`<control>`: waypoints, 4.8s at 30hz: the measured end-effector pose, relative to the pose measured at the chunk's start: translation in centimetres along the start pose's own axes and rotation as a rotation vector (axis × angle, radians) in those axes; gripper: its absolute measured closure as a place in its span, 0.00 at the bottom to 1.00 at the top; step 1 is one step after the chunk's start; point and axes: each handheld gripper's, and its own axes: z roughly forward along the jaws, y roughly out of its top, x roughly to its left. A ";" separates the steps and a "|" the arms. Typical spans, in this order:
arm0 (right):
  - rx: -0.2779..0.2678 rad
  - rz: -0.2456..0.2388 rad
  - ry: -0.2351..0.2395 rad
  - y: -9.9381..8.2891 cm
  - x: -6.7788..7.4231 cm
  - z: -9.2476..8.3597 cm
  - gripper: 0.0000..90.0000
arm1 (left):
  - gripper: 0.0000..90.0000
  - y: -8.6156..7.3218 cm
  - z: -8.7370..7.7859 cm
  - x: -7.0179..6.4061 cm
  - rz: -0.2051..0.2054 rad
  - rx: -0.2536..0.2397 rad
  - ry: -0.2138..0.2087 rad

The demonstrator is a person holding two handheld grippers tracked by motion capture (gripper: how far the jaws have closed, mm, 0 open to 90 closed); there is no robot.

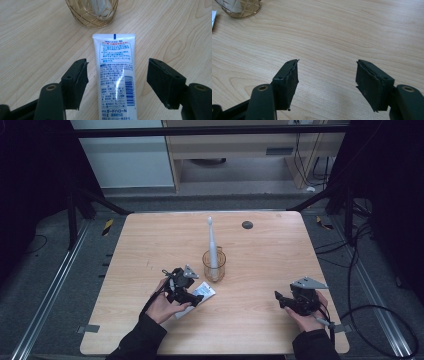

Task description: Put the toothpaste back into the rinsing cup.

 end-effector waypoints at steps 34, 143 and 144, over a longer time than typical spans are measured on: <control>0.031 -0.005 0.021 -0.1 0.2 0.5 0.38 | 0.39 0.3 2.3 0.3 0.024 0.120 -0.033; 0.009 0.000 -0.019 -0.2 -0.3 1.0 0.31 | 0.76 7.9 -6.1 0.9 -0.084 -0.650 0.055; 0.010 0.000 -0.019 -0.3 -0.3 1.0 0.31 | 0.76 8.0 -6.1 0.9 -0.085 -0.664 0.057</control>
